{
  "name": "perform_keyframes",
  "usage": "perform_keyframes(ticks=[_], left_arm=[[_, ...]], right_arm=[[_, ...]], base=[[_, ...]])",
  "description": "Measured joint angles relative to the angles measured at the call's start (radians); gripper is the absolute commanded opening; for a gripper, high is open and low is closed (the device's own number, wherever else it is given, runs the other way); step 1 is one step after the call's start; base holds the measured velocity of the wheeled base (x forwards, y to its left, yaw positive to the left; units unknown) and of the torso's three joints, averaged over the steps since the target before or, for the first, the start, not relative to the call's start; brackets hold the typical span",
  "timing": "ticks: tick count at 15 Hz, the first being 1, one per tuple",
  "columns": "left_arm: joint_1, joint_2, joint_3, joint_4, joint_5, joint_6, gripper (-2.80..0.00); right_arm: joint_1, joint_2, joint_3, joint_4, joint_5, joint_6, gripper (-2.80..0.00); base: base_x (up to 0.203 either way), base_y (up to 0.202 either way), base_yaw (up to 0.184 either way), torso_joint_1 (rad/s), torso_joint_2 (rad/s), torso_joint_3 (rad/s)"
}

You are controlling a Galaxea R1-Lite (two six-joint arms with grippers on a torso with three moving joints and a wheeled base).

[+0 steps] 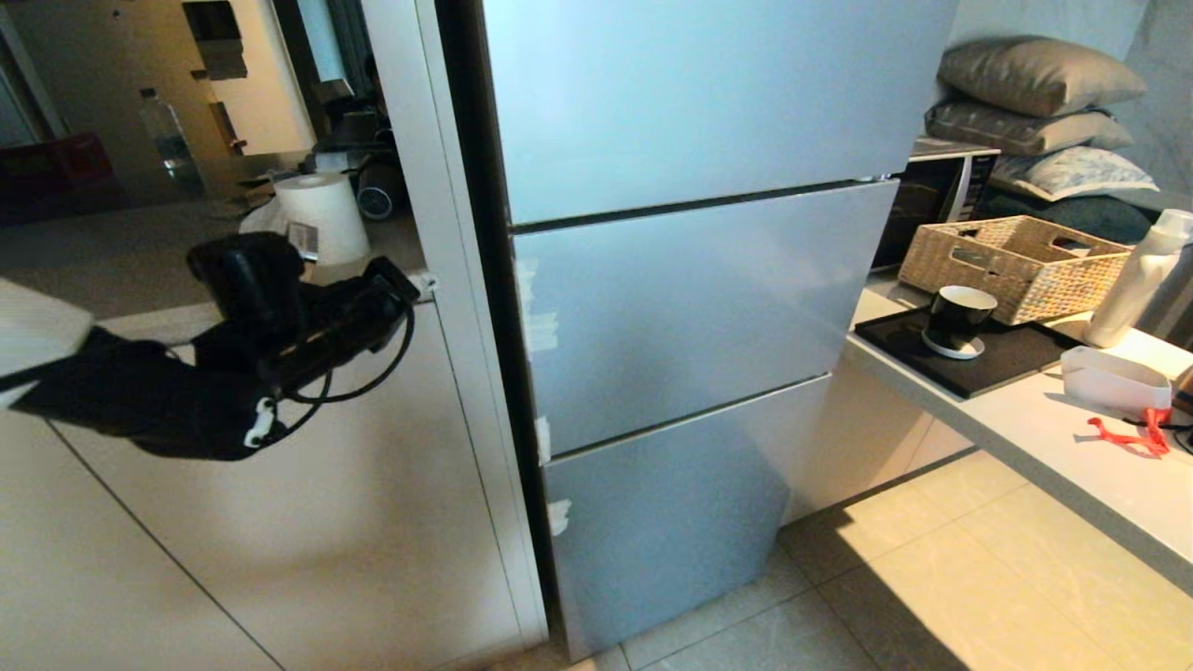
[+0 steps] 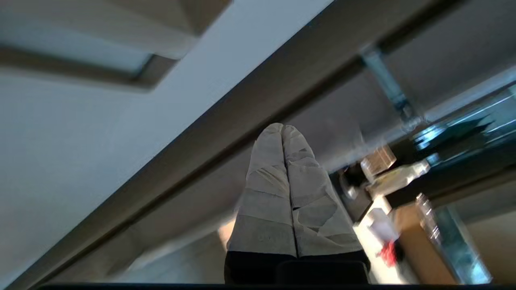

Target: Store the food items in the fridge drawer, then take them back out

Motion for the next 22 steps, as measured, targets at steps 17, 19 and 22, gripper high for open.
perform_keyframes(ticks=[17, 19, 22], left_arm=[[-0.145, 0.22, -0.203, -0.136, 0.1, -0.007, -2.8], [-0.15, 0.222, -0.215, -0.135, 0.1, -0.004, -2.8], [-0.164, 0.225, -0.221, -0.137, 0.102, -0.003, -2.8]], right_arm=[[0.0, 0.0, 0.0, -0.001, -0.001, 0.0, -2.8], [0.0, 0.0, 0.0, 0.0, 0.0, 0.0, -2.8], [0.0, 0.0, 0.0, 0.0, 0.0, 0.0, -2.8]], base=[[0.0, 0.0, 0.0, 0.0, 0.0, 0.0], [0.0, 0.0, 0.0, 0.0, 0.0, 0.0], [0.0, 0.0, 0.0, 0.0, 0.0, 0.0]])
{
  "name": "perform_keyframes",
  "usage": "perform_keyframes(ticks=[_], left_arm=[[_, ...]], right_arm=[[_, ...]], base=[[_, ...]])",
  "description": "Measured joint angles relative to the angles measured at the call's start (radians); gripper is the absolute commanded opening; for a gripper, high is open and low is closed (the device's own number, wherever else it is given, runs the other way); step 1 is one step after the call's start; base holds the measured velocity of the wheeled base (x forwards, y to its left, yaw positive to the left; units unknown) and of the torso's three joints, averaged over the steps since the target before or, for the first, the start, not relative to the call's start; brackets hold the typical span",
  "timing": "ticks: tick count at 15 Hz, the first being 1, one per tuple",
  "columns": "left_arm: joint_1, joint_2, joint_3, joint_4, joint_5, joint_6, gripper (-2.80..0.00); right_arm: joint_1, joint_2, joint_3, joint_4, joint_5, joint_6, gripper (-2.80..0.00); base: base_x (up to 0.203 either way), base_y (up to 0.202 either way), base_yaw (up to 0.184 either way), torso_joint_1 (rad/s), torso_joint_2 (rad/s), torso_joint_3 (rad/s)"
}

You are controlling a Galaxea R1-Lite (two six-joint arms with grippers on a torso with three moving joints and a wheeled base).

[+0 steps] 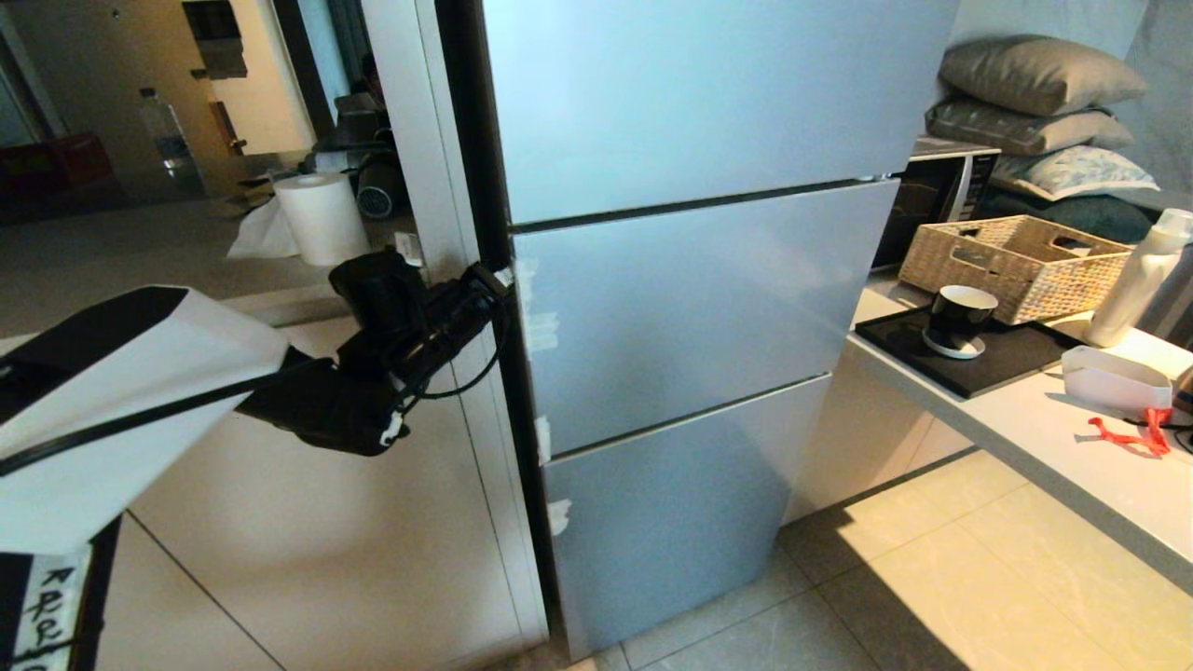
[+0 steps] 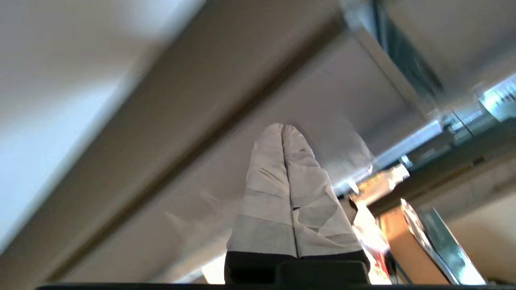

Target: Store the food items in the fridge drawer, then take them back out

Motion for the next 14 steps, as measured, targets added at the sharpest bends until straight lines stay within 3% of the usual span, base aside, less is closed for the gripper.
perform_keyframes(ticks=[14], left_arm=[[-0.039, -0.028, 0.115, -0.003, -0.045, 0.005, -2.8]], right_arm=[[0.0, 0.0, 0.0, 0.0, 0.0, 0.0, -2.8]], base=[[0.0, 0.0, 0.0, 0.0, 0.0, 0.0]])
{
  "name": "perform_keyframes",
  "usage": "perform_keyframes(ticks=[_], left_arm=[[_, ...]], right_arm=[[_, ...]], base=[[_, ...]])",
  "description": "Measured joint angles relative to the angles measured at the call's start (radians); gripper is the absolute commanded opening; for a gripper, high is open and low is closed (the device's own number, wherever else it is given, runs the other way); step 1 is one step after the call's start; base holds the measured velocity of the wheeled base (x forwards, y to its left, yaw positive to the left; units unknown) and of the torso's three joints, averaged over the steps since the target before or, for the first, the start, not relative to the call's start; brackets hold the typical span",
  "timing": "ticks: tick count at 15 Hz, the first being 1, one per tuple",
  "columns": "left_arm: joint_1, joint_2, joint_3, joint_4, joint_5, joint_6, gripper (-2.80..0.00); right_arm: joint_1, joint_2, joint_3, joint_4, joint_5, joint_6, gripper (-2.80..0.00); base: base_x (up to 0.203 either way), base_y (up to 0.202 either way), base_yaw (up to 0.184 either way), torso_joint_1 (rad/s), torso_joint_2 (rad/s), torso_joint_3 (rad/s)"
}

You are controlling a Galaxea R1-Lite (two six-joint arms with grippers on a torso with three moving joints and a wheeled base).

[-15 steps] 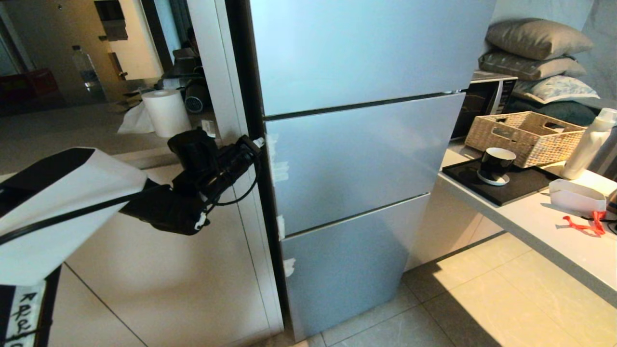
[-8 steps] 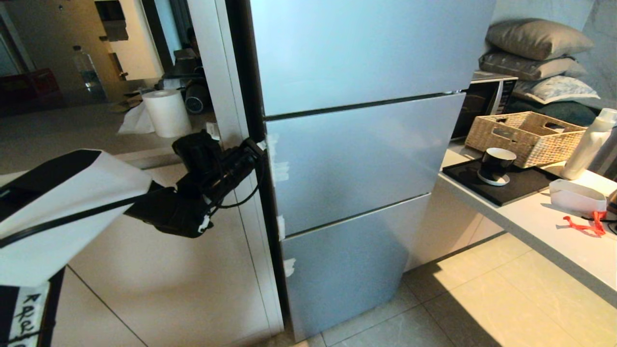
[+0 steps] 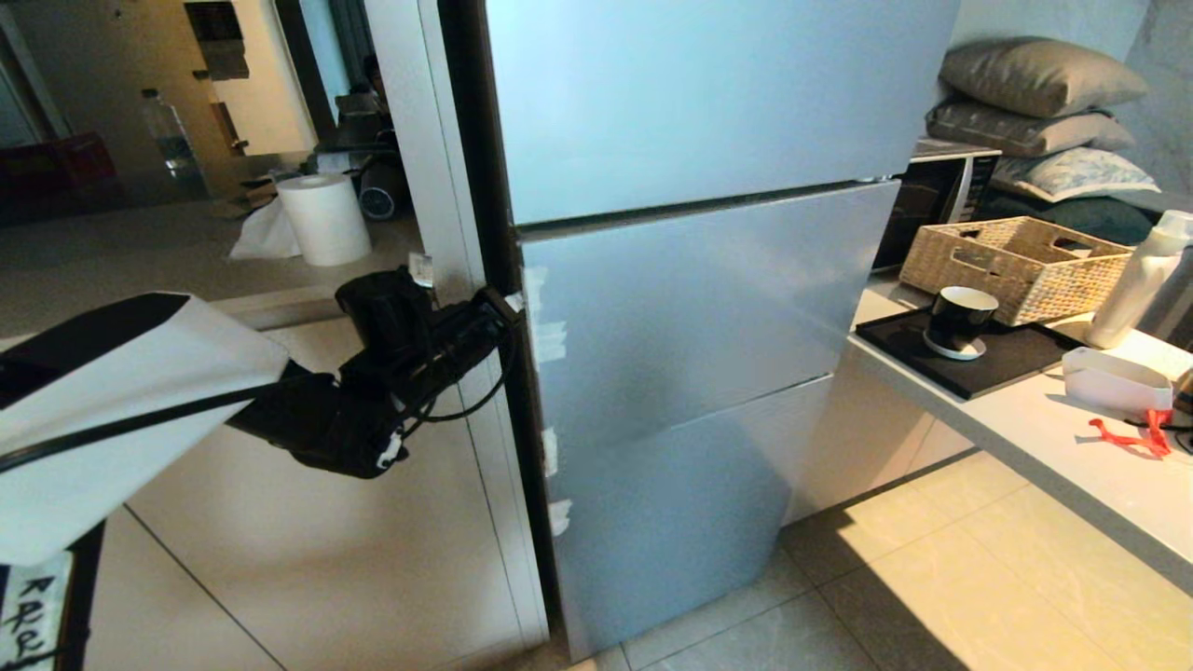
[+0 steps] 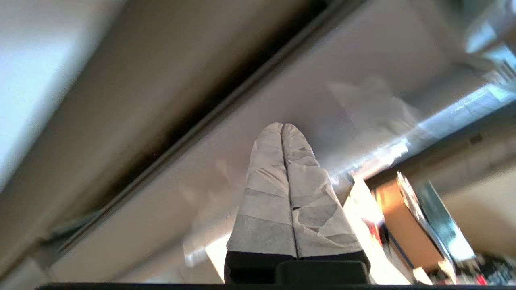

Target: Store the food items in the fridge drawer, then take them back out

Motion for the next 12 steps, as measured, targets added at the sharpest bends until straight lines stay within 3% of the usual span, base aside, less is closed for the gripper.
perform_keyframes(ticks=[6, 12], left_arm=[[-0.011, -0.016, 0.047, -0.015, -0.007, 0.0, -2.8], [-0.067, -0.096, 0.194, -0.042, -0.005, 0.002, -2.8]], right_arm=[[0.001, 0.0, 0.0, 0.0, 0.0, 0.0, -2.8], [0.0, 0.0, 0.0, 0.0, 0.0, 0.0, -2.8]], base=[[0.0, 0.0, 0.0, 0.0, 0.0, 0.0], [0.0, 0.0, 0.0, 0.0, 0.0, 0.0]])
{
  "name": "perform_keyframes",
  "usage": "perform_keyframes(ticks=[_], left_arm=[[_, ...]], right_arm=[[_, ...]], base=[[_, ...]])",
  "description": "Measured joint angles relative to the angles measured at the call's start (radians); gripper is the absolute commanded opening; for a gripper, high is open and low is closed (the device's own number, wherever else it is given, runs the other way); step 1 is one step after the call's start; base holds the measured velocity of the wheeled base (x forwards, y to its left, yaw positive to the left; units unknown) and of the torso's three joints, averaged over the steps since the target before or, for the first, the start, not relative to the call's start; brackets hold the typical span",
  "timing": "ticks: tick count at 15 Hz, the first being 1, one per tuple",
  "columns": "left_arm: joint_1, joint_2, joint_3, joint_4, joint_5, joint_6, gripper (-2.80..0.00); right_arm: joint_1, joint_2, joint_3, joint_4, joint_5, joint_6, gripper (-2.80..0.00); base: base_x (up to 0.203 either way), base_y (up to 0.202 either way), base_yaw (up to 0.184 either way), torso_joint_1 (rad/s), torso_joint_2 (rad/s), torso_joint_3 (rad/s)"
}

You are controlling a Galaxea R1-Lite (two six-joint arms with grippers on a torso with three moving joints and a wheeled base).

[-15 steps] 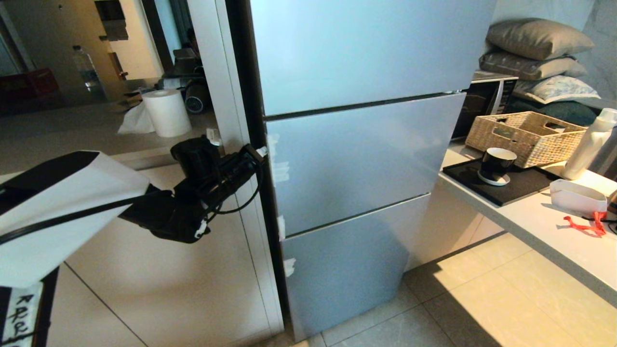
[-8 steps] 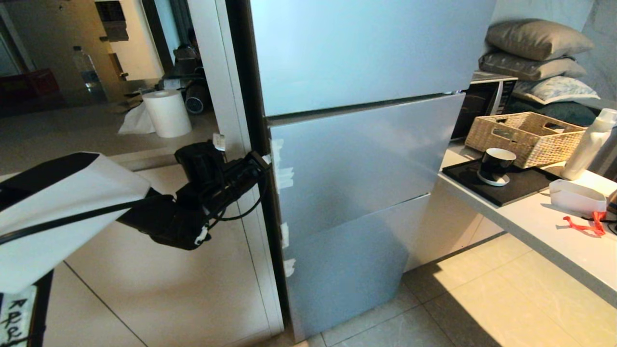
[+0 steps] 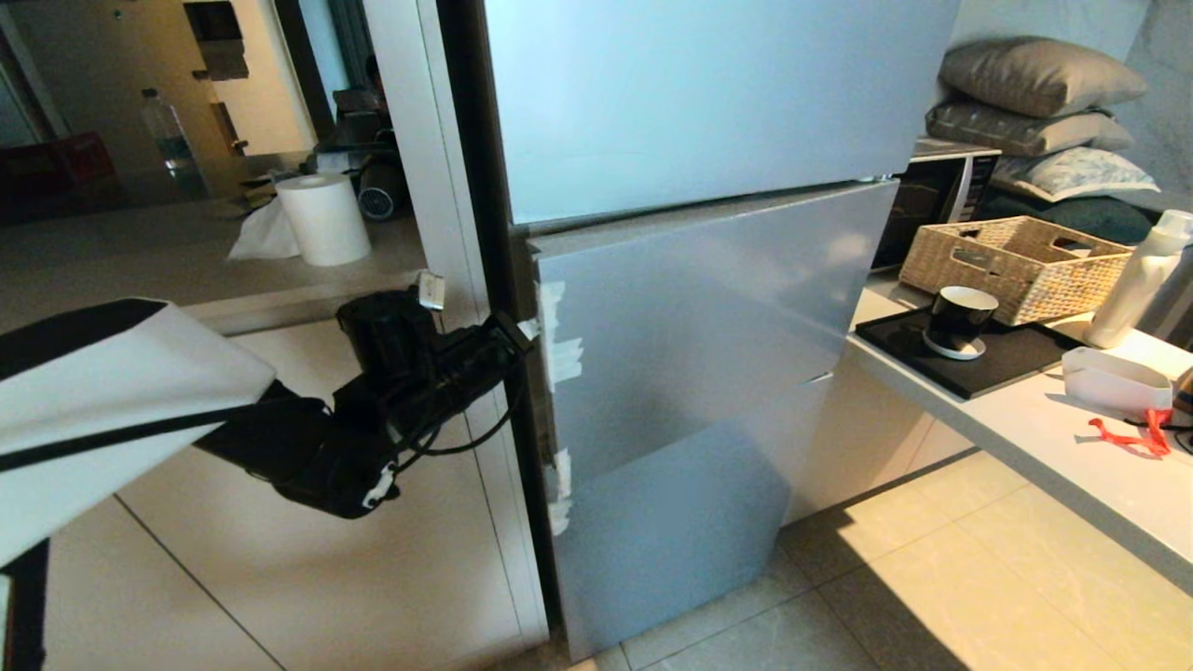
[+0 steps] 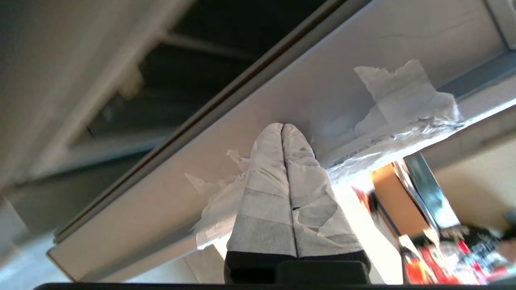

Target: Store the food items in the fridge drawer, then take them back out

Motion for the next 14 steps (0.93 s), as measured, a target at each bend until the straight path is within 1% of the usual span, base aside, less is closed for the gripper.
perform_keyframes(ticks=[3, 5, 8, 11, 14], left_arm=[[-0.066, -0.067, 0.11, -0.036, 0.002, 0.006, -2.8], [-0.121, -0.117, 0.19, -0.057, 0.001, 0.029, -2.8], [-0.204, -0.202, 0.33, -0.1, 0.01, 0.047, -2.8], [-0.285, -0.33, 0.473, -0.138, 0.06, 0.087, -2.8], [-0.317, -0.488, 0.547, -0.131, 0.1, 0.11, -2.8]], right_arm=[[0.0, 0.0, 0.0, -0.001, 0.0, 0.0, -2.8], [0.0, 0.0, 0.0, 0.0, 0.0, 0.0, -2.8], [0.0, 0.0, 0.0, 0.0, 0.0, 0.0, -2.8], [0.0, 0.0, 0.0, 0.0, 0.0, 0.0, -2.8], [0.0, 0.0, 0.0, 0.0, 0.0, 0.0, -2.8]], base=[[0.0, 0.0, 0.0, 0.0, 0.0, 0.0], [0.0, 0.0, 0.0, 0.0, 0.0, 0.0], [0.0, 0.0, 0.0, 0.0, 0.0, 0.0], [0.0, 0.0, 0.0, 0.0, 0.0, 0.0], [0.0, 0.0, 0.0, 0.0, 0.0, 0.0]])
